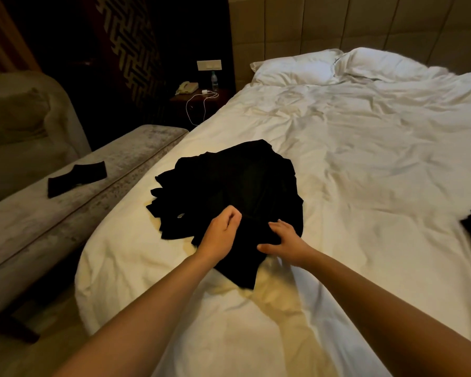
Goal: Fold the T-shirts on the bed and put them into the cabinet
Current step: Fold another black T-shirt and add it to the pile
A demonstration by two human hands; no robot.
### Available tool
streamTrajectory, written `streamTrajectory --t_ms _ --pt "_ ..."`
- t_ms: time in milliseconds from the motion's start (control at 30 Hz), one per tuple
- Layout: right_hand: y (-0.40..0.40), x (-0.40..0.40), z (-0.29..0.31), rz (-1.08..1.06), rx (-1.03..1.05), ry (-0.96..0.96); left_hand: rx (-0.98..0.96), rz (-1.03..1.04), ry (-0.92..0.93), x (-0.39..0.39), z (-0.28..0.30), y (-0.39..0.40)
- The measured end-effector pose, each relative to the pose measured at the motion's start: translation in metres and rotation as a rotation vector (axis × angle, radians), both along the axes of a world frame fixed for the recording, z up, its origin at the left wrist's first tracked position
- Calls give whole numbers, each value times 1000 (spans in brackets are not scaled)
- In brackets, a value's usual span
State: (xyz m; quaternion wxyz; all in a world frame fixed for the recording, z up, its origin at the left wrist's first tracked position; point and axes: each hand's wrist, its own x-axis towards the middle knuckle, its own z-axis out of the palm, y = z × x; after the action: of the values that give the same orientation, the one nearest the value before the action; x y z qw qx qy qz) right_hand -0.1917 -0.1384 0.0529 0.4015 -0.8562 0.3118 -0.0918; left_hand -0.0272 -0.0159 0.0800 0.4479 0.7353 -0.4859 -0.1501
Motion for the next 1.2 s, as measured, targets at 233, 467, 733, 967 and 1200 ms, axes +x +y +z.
streamTrajectory --t_ms 233,467,733,967,1200 --pt "1 -8 14 -16 151 -196 34 195 132 15 -4 6" --pt "11 -33 44 -30 390 -294 163 115 143 1 -8 5" --pt "21 -62 68 -137 557 -412 132 -283 70 -52 31 4" --pt "28 -78 94 -285 367 -636 -84 -217 187 -84 69 2" --pt "29 -109 153 -346 196 -715 -182 -211 128 -114 133 -21"
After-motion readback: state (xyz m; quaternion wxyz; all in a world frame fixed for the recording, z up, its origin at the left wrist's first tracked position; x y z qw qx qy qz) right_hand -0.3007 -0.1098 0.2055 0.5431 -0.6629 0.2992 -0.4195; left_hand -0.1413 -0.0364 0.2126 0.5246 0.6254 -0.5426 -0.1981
